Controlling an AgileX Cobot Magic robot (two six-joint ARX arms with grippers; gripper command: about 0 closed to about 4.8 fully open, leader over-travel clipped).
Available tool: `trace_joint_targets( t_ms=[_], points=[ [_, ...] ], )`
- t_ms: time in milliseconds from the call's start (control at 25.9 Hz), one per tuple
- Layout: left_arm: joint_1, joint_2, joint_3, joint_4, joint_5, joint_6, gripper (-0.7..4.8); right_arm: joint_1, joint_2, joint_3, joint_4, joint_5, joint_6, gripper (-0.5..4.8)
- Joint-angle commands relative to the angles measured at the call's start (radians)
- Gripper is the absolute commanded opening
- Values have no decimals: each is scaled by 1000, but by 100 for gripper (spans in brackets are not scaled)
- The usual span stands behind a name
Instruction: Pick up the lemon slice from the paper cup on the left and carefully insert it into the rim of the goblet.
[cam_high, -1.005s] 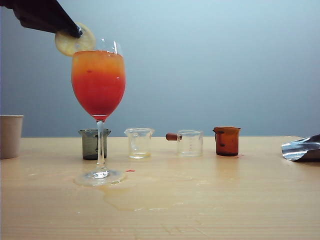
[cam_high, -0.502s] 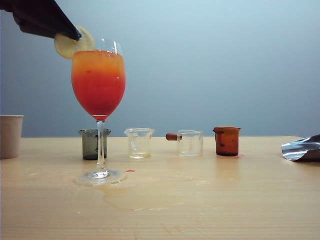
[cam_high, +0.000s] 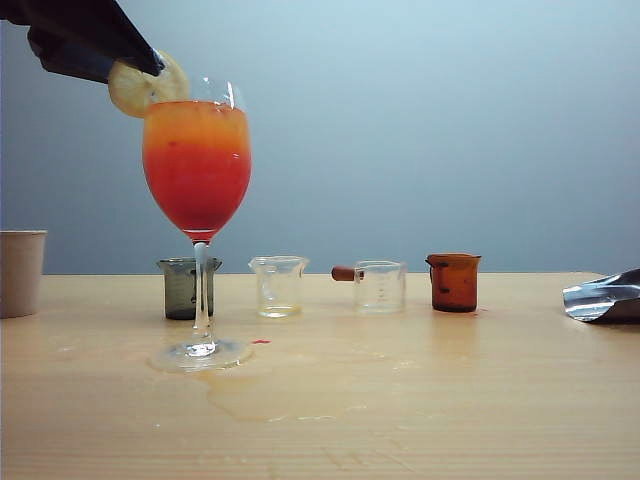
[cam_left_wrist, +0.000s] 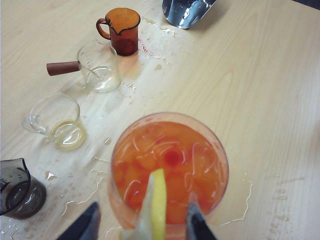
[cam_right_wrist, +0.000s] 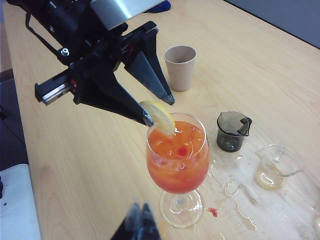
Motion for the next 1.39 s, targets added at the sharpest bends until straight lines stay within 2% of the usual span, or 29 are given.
trace_joint_targets(
  t_ms=[39, 77, 155, 309, 425, 502, 541, 580, 618, 657, 734, 1005, 1160, 1237, 1392],
  points=[
    [1, -3, 4, 12, 33, -3, 267, 0, -3, 4, 17, 1, -3, -1],
    [1, -6, 4, 18, 41, -4, 308, 0, -3, 4, 16, 1, -3, -1],
    [1, -10, 4, 31, 50, -13, 349, 0, -3, 4, 17, 1, -3, -1],
    [1, -37, 10, 63, 50, -66, 350, 0, -3, 4, 17, 1, -3, -2],
    [1, -71, 10, 77, 50, -68, 349, 0, -3, 4, 17, 1, -3, -1],
    [1, -108, 10, 77, 49, -92, 282, 0, -4, 4, 16, 2, -3, -1],
    [1, -121, 10, 77, 49, -106, 225, 0, -4, 4, 16, 2, -3, -2],
    [1, -137, 10, 77, 50, -128, 121, 0, -5, 4, 14, 10, -3, -2],
    [1, -169, 9, 74, 47, -169, 4, 1, -12, 4, 1, 62, -3, -2],
    [1, -197, 9, 74, 42, -209, -6, 1, -18, 4, -16, 102, -3, -2],
    [1, -232, 9, 70, 16, -252, -6, -1, -29, 4, -51, 108, -2, -2],
    [1, -373, 2, 44, -167, -388, -6, -43, -124, -7, -166, 217, 26, -2],
    [0, -460, -7, 54, -327, -454, -6, -42, -211, -74, -148, 321, 39, -2],
    [0, -510, -33, 89, -407, -513, -6, -42, -265, -132, -118, 350, 60, -2],
    [0, -627, -137, 175, -498, -603, -6, -42, -374, -269, -22, 381, 145, -2]
  ],
)
